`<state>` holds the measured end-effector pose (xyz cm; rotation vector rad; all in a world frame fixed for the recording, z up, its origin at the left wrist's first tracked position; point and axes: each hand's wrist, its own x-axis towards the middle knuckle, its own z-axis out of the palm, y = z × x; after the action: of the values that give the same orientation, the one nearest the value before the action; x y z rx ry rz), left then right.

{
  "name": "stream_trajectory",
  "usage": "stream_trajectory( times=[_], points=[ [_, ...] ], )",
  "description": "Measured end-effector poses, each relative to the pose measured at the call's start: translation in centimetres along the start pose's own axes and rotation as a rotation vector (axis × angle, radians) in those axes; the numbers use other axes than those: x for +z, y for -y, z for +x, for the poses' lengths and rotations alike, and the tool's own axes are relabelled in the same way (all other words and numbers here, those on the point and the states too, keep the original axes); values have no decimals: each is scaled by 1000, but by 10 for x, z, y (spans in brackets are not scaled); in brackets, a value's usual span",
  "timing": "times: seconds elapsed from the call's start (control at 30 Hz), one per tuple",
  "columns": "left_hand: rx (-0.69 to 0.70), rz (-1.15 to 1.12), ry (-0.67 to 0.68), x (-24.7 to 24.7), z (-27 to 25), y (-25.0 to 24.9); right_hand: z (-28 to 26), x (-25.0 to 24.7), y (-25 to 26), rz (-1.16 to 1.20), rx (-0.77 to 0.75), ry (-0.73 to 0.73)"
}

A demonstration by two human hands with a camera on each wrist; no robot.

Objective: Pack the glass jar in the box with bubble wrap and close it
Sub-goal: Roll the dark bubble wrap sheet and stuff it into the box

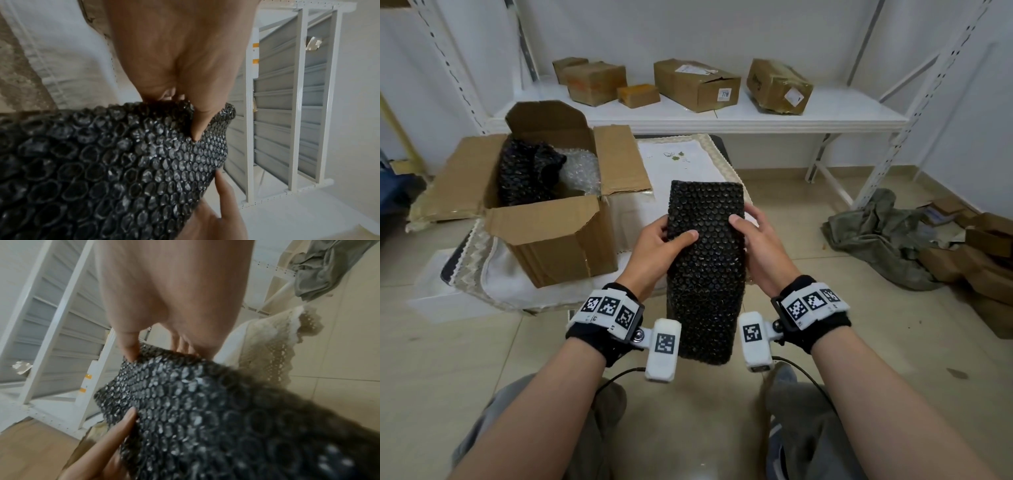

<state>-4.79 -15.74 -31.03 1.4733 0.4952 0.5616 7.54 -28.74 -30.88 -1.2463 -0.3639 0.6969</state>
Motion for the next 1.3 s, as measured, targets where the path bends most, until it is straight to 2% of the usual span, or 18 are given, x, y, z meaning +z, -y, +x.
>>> stream_trajectory(
  times=[0.17,0.27,0.33,0.57,0.73,0.87,1.03,1.17,1.3],
  points=[
    [119,66,-62,-1,0,0,1,-1,-3,-78,-62,-73],
    [256,250,26,0,1,3,3,-2,-5,-117,-78,-89],
    [297,374,95,0,3,7,2,-3,-6,-168,-115,-102],
    [175,366,179,-3,0,5,-2,-1,-2,-386,-303,-168],
    [129,397,221,2,-3,-3,-14,-4,6,-480,-533,-79],
    [175,439,197,8,-4,-33,-21,-1,27,-490,-623,-78],
    [197,317,256,1,-8,-86,-31,11,67,-410,-723,-97],
    [220,279,269,-14,-13,-124,-35,33,97,-448,-791,-24],
    [237,272,219,-30,-17,-157,-37,60,120,-438,-839,99]
  ],
)
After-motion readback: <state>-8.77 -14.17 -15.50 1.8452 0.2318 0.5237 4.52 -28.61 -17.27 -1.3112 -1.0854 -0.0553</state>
